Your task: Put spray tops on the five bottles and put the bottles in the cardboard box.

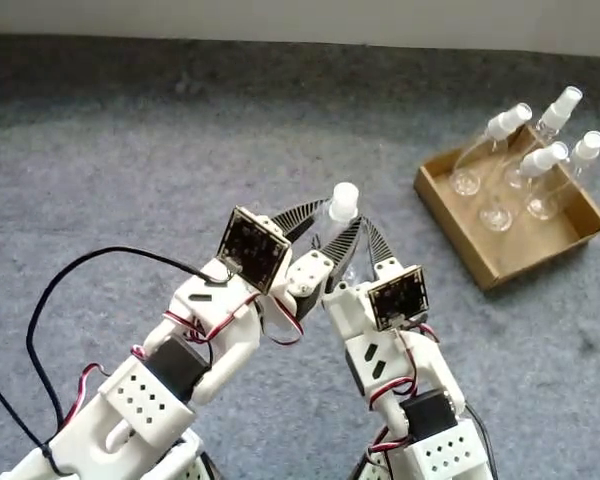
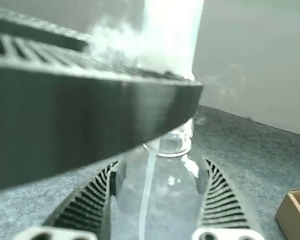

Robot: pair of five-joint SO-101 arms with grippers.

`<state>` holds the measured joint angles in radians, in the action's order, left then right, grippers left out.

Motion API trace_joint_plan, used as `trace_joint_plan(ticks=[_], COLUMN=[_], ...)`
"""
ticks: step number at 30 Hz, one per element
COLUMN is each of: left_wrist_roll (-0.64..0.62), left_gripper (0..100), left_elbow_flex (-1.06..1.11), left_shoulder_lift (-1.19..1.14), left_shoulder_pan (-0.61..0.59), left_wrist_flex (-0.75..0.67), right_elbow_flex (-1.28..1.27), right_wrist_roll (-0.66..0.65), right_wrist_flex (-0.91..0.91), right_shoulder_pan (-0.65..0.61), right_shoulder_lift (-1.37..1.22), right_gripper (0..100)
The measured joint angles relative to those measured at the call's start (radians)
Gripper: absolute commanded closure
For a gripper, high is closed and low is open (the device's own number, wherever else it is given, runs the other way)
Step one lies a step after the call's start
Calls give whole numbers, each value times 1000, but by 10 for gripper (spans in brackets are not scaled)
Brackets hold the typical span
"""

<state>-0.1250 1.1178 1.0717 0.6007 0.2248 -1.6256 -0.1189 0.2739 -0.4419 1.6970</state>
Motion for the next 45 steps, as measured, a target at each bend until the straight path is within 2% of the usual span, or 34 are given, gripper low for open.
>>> trace_joint_plan(ticks=[6,37,45], left_wrist_roll=[0,0,-3], left_gripper=[996,996,996], left_elbow_flex=[40,-17,-18], left_shoulder_lift=[6,5,-95], left_shoulder_pan=[0,0,0], left_wrist_flex=[-75,-78,-78], right_elbow_flex=[0,0,-2], right_wrist_roll=[0,0,2], right_wrist_flex=[0,0,0], right_shoulder_pan=[0,2,2], right_shoulder_lift=[0,0,0], right_gripper=[893,893,893])
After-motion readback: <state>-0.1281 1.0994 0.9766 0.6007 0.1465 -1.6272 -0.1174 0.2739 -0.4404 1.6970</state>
